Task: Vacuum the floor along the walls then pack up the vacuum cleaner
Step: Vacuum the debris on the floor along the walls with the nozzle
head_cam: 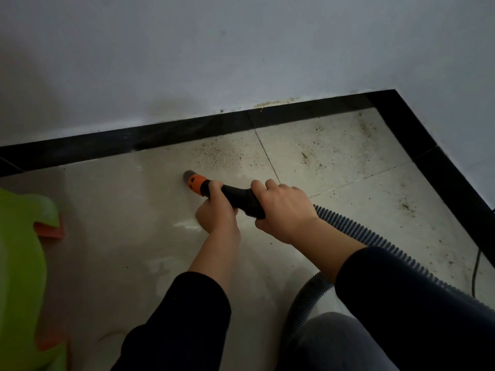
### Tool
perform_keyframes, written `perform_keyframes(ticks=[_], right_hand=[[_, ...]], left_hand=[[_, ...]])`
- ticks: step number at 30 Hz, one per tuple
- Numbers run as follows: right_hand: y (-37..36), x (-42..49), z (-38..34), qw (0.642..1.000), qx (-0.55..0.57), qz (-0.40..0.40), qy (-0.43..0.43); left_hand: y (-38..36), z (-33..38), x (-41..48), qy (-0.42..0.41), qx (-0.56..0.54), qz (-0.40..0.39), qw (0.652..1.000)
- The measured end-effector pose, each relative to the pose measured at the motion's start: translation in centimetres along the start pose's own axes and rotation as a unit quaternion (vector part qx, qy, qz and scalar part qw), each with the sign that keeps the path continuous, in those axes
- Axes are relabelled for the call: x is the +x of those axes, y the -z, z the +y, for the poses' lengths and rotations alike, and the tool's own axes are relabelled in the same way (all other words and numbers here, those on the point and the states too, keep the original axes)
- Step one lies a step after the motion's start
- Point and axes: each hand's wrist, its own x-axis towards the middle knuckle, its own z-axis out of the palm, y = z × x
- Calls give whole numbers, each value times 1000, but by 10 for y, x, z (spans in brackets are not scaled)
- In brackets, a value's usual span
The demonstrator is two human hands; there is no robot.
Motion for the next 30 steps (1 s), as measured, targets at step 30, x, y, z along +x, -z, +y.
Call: perform_keyframes(ticks=[30], right_hand=[[-1,-21,43,995,-13,-5,-94]], left_hand=[[-34,-24,3,72,120,-151,979]])
